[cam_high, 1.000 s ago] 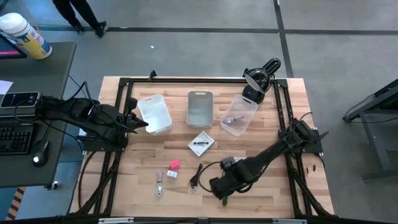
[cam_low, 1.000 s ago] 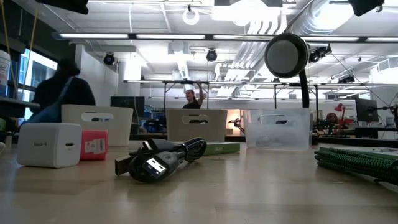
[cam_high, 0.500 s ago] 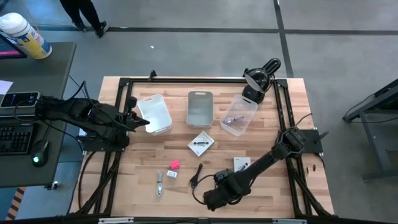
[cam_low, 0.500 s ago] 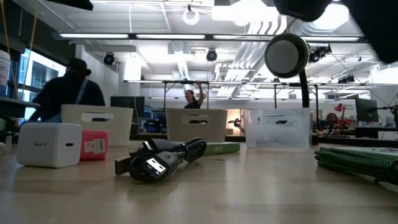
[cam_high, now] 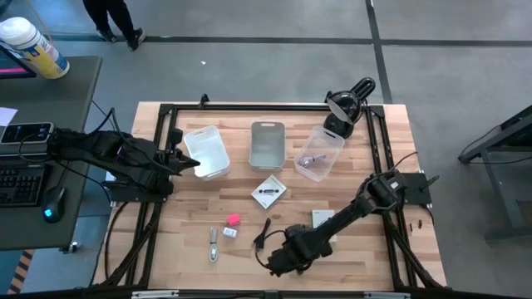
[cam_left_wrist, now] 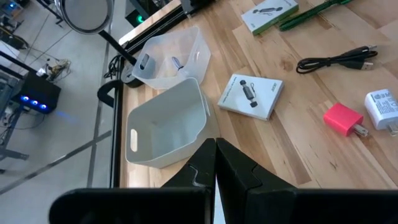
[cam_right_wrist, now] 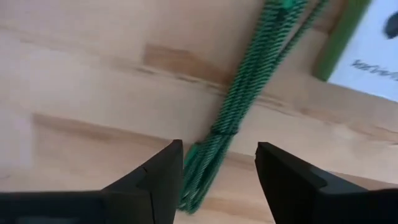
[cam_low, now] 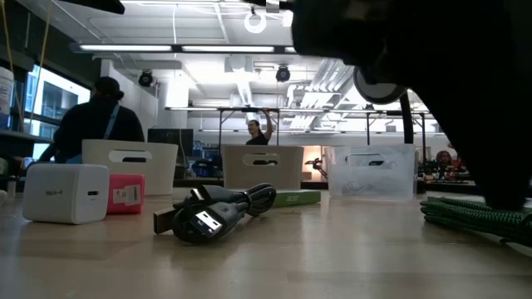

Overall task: Pick and place items into bin
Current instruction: Put the green charger cable into the transparent bin

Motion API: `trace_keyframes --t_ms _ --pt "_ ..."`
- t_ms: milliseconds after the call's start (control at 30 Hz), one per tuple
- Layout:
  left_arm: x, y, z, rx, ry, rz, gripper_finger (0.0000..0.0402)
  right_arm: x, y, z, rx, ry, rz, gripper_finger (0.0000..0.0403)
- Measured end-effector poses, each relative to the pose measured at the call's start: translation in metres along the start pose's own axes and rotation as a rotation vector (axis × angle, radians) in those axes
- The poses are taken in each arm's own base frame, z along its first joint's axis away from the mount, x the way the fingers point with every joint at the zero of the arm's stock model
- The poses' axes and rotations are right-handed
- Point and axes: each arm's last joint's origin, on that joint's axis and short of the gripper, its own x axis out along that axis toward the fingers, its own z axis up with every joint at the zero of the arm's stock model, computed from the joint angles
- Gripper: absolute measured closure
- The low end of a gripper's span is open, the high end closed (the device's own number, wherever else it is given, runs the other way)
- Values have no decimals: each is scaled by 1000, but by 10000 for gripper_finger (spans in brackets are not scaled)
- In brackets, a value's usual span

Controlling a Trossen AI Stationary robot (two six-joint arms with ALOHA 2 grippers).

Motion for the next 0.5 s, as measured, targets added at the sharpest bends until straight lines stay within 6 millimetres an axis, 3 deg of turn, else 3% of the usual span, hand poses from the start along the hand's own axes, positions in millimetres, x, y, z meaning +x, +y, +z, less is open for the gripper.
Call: trace_keyframes --t_ms 200,333,500 --pt "0 0 0 0 0 0 401 3 -2 1 17 -6 -31 217" --pt "0 0 0 0 0 0 401 24 -1 -1 22 46 13 217" --pt "0 0 0 0 0 -5 401 30 1 -4 21 64 67 213"
